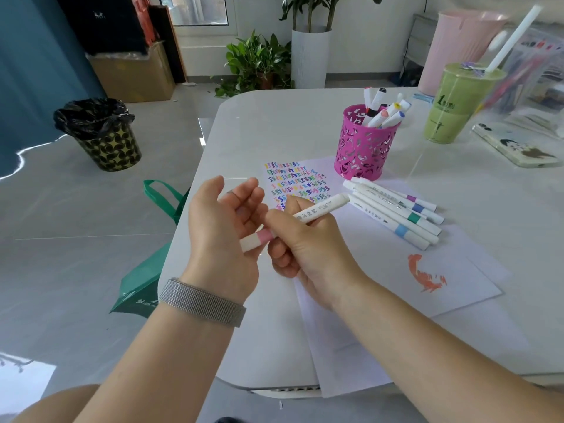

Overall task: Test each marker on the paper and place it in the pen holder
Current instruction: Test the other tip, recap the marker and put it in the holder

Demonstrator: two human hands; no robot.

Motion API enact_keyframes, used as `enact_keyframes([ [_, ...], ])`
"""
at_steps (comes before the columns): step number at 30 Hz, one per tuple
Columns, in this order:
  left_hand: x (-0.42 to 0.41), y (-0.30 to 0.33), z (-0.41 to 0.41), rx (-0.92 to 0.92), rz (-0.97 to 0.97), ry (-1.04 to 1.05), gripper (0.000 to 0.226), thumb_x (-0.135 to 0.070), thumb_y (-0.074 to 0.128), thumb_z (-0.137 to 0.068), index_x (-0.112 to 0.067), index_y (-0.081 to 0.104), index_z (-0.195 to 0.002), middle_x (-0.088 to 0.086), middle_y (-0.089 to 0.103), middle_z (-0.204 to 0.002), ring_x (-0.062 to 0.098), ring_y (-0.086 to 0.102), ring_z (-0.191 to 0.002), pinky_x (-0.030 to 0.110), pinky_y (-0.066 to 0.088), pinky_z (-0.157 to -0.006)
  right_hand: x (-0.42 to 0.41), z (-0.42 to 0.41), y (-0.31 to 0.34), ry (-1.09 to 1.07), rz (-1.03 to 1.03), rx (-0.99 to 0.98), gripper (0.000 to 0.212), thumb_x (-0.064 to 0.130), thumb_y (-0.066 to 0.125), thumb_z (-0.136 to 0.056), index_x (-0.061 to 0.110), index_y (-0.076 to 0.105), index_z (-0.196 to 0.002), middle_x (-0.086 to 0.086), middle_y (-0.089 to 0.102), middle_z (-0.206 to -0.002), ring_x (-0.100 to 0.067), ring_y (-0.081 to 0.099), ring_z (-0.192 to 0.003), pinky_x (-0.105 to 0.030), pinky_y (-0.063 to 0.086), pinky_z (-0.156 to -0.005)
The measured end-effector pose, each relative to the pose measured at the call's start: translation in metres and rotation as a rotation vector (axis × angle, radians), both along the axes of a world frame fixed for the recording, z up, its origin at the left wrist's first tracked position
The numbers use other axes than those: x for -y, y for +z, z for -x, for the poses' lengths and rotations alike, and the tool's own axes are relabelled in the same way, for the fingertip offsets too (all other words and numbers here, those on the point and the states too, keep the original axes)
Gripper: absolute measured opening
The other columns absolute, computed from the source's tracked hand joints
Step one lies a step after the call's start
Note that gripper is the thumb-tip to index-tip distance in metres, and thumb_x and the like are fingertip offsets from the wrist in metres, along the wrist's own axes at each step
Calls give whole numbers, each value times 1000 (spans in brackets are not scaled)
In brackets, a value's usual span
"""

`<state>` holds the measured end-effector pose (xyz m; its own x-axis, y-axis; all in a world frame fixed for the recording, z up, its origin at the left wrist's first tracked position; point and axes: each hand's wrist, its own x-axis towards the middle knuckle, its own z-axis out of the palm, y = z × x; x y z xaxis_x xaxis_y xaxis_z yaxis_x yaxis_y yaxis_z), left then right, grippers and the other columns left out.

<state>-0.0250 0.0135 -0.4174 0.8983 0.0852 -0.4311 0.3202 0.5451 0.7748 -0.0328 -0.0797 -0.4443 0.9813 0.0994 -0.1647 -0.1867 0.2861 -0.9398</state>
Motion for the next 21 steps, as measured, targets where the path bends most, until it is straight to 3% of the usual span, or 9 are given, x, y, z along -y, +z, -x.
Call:
enact_keyframes([
  [4,-2,3,0,40,-35,-17,33,-37,38,-90,-17,61,-77,-6,57,-65,15,46,-57,29,36,-55,-1,1,2,37,-52,-13,45,6,58,-89,19,30,-57,-5,43,-44,-13,34,-36,-14,27,-37],
  [8,1,8,6,171,-96,-108,18,-24,44,-88,-12,53,-78,1,51,-66,22,46,-53,36,42,-60,8,-5,14,56,53,81,48,8,63,-88,20,38,-48,0,43,-39,-11,35,-34,-14,27,-37],
  [12,8,8,9,349,-503,-110,14,-18,53,-88,-14,58,-75,1,60,-76,13,62,-70,32,47,-70,23,-12,21,-76,48,137,42,15,68,-86,21,49,-49,0,48,-44,-9,38,-36,-16,30,-40],
  [16,5,2,9,351,-768,-256,22,-25,54,-91,-17,66,-75,-11,54,-53,4,50,-51,23,46,-55,33,-19,18,-153,23,65,44,23,72,-82,21,52,-43,2,42,-46,-8,36,-41,-20,29,-45],
  [18,3,1,8,326,-737,-260,22,-23,52,-93,-15,67,-78,-12,55,-52,1,52,-49,19,49,-52,35,-21,19,-148,62,63,45,25,73,-81,21,53,-41,3,42,-46,-8,35,-41,-20,29,-44],
  [21,1,5,9,306,-573,-312,24,-31,54,-91,-11,68,-91,-3,63,-70,2,61,-60,20,53,-58,39,-23,22,-147,137,131,33,24,72,-83,20,55,-55,5,47,-45,-8,38,-41,-20,32,-43],
])
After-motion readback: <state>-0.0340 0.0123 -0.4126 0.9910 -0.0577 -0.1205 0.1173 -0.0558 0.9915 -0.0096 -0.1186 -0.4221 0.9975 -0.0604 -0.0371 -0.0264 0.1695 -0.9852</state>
